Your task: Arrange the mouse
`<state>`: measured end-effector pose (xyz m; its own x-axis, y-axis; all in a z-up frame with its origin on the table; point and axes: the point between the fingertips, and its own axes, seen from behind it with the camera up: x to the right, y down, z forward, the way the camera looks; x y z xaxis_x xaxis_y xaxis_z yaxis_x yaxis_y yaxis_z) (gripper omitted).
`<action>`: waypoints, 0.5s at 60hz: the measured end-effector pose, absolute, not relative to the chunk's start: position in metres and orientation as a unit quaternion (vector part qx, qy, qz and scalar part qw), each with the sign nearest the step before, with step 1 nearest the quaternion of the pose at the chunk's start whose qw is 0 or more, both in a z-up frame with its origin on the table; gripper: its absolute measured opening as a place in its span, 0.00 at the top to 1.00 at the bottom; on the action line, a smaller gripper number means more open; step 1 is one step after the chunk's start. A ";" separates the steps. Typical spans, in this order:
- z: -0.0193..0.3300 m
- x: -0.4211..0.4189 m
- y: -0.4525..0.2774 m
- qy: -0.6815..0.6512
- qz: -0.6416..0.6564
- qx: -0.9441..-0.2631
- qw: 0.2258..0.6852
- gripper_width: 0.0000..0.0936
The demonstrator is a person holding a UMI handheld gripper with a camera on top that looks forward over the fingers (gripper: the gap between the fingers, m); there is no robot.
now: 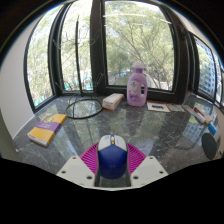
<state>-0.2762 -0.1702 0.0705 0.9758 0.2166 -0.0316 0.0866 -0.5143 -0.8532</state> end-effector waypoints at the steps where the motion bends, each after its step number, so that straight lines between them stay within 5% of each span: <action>1: 0.087 -0.275 -0.166 -0.085 0.074 -0.860 0.497 0.62; 12: 0.296 -0.198 -0.128 -0.059 0.116 -0.756 0.642 0.63; 18: 0.362 -0.102 -0.116 -0.037 0.102 -0.718 0.687 0.63; 26: 0.340 0.052 -0.090 0.009 0.039 -0.733 0.679 0.63; 30: 0.270 0.127 -0.088 0.032 0.015 -0.766 0.641 0.63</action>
<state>0.1275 -0.0876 0.2704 0.9975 -0.0307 -0.0641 -0.0685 -0.1755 -0.9821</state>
